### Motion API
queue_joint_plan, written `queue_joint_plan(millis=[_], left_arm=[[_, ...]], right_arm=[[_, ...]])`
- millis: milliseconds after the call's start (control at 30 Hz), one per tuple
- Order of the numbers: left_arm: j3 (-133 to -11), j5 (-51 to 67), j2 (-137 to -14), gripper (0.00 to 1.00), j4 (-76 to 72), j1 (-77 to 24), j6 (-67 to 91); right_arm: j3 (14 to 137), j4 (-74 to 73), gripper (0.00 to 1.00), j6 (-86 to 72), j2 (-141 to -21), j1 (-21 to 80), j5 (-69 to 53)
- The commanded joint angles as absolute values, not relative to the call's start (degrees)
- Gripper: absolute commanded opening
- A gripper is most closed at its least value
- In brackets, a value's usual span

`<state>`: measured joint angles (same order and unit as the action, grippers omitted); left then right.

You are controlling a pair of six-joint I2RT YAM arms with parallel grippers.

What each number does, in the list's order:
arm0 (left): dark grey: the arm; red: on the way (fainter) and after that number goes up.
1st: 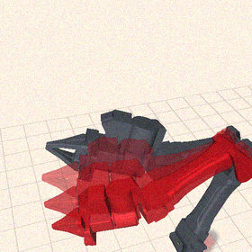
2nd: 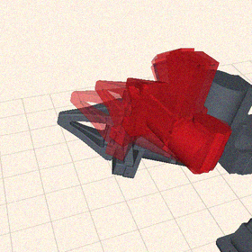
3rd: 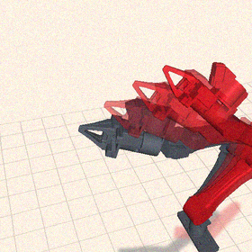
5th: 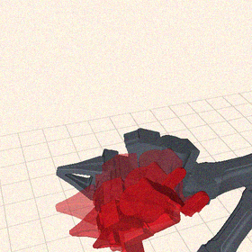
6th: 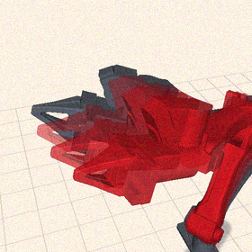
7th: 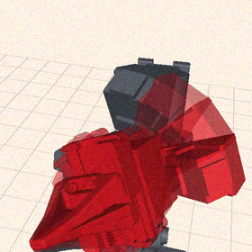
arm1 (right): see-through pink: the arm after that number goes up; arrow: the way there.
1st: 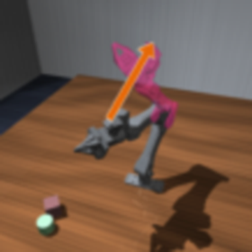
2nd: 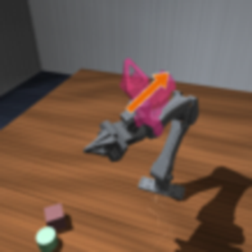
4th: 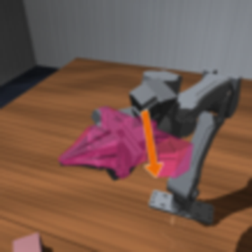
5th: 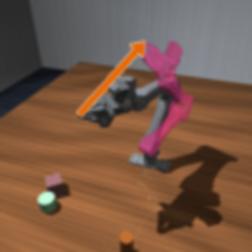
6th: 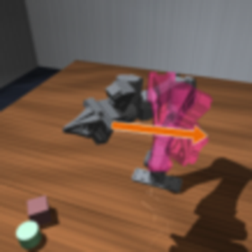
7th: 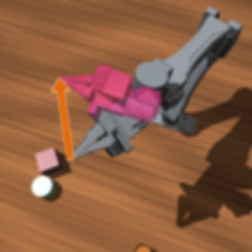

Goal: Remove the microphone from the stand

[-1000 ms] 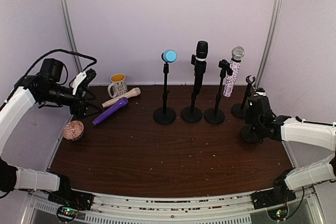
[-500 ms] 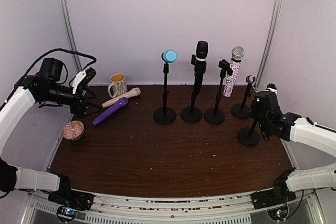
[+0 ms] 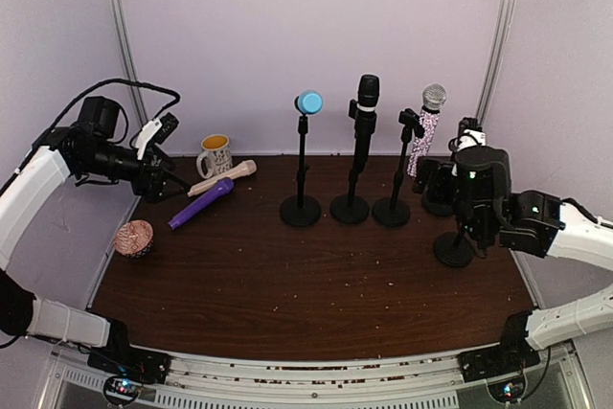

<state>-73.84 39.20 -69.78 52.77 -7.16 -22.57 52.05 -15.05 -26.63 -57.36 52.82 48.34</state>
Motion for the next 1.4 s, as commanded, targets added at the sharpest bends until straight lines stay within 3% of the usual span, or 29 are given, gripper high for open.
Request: queue_joint_plan(millis=[0, 167, 267, 433, 933, 1367], left_arm=[[-77.49, 34.83, -69.79, 0.98, 50.67, -6.14, -21.0], [-79.41, 29.45, -70.07, 0.98, 49.33, -3.93, -17.67], [-80.21, 28.73, -69.78, 0.98, 49.5, -1.26, -16.81], [-78.99, 30.42, -69.72, 0.98, 48.72, 3.03, -15.84], [-75.18, 37.94, -69.31, 0.97, 48.15, 3.89, -13.42], [-75.04, 41.01, -67.7, 0.97, 48.43, 3.89, -13.16]], right_arm=[[57.58, -10.09, 1.0, -22.14, -64.52, 60.0, 49.76], [61.96, -1.47, 1.0, -22.25, -69.77, 61.35, 52.48], [59.0, 10.36, 1.0, -16.02, -69.99, 61.28, 43.2], [68.42, 5.43, 1.0, -9.54, -77.7, 61.9, 40.81], [84.46, 21.87, 0.96, 17.24, -98.41, 61.89, 41.79], [94.4, 29.35, 0.85, 23.17, -108.68, 59.66, 42.73]])
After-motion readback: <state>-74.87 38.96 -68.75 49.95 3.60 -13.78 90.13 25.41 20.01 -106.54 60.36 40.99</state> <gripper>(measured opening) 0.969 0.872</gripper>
